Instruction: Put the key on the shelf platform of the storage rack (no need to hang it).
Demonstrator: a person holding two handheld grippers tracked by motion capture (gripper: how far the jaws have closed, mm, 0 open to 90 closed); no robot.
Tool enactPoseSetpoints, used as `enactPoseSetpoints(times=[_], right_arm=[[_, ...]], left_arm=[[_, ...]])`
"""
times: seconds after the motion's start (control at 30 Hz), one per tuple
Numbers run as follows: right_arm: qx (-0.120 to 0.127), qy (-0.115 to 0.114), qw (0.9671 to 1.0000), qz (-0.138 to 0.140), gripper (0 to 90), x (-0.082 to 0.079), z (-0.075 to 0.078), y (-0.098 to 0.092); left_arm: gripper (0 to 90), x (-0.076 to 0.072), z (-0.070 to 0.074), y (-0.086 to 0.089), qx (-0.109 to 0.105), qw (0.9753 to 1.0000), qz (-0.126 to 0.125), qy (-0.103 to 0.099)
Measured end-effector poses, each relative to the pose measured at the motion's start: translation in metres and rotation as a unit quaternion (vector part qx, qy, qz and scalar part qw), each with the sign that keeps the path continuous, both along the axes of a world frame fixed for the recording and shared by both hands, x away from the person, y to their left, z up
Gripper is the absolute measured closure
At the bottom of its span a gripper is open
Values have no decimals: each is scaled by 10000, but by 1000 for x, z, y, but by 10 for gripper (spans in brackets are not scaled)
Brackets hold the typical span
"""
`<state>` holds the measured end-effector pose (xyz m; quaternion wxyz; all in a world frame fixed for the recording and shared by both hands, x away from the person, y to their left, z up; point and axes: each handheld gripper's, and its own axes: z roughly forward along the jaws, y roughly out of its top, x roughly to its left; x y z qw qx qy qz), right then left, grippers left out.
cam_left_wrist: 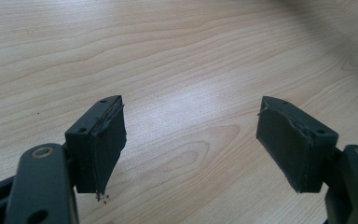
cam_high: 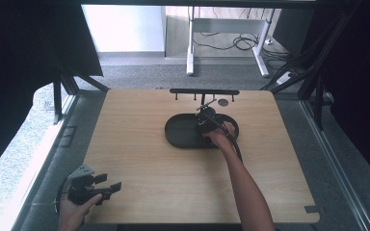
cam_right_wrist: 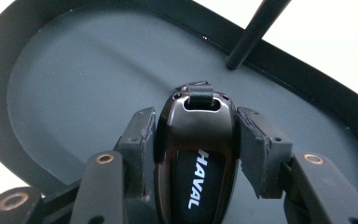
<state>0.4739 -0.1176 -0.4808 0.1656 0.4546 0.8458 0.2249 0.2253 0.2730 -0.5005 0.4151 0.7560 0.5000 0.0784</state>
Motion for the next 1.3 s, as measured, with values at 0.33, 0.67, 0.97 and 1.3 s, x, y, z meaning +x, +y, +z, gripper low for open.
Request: enactPoseSetpoints(times=[0.33, 0.67, 0.97, 1.3], right_arm=[[-55, 91, 9999, -17, 495, 4, -12, -5], [0, -7, 10000, -63, 443, 3, -11, -12], [131, -180, 9996, 147, 422, -10, 5, -9], [286, -320, 9978, 511, 413, -39, 27, -16]], left_arm=[[241, 0, 0, 0, 0, 10000, -4, 7], [241, 0, 0, 1, -11, 10000, 17, 12], [241, 0, 0, 0, -3, 10000, 1, 20], [241, 0, 0, -3, 5, 10000, -45, 36]])
